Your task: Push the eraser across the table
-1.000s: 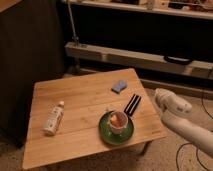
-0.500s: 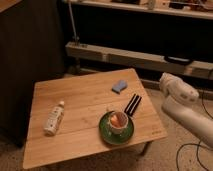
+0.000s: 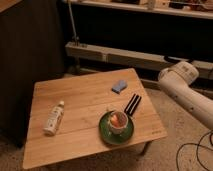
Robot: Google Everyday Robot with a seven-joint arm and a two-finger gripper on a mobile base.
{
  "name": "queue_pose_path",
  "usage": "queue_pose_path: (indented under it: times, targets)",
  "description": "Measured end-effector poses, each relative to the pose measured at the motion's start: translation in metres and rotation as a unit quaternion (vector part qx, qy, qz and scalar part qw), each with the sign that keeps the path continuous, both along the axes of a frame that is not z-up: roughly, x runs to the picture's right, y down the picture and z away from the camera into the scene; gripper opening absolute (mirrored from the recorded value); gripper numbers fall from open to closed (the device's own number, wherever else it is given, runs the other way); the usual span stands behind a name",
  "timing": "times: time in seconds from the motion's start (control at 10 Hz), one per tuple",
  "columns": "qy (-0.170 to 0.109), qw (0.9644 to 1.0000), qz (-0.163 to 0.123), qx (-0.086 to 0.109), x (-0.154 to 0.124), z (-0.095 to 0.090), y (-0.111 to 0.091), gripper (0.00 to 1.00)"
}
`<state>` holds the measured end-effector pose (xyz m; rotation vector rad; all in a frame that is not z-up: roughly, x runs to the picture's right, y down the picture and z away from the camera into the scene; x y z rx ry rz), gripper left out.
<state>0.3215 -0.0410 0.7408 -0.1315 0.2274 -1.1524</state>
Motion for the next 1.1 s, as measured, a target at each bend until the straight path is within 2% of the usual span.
queue_pose_path:
  times: [0.1,0.3,0.4,0.5,0.6,0.7,0.8,0.9,1.0,1.1]
  targets:
    - [-0.006,0.9998,0.004,-0.016,0.000,0.006,0.006,0.04]
    - [-0.006,0.9998,0.005,-0.018,0.001,0.006,0.007,0.04]
    - [-0.013,0.9994,0.016,-0.029,0.005,0.009,0.008,0.04]
    - [-0.030,0.9975,0.035,-0.053,0.008,0.013,0.010,0.04]
    - [-0.060,0.9920,0.061,-0.093,0.010,0.017,0.011,0.04]
    - [-0.099,0.9798,0.094,-0.147,0.014,0.022,0.017,0.04]
    - [-0.130,0.9660,0.119,-0.188,0.016,0.025,0.023,0.04]
    - [-0.167,0.9491,0.143,-0.226,0.015,0.025,0.026,0.04]
    - [-0.199,0.9349,0.171,-0.239,0.024,0.005,0.018,0.04]
    - [-0.212,0.9250,0.198,-0.245,0.039,-0.014,0.015,0.04]
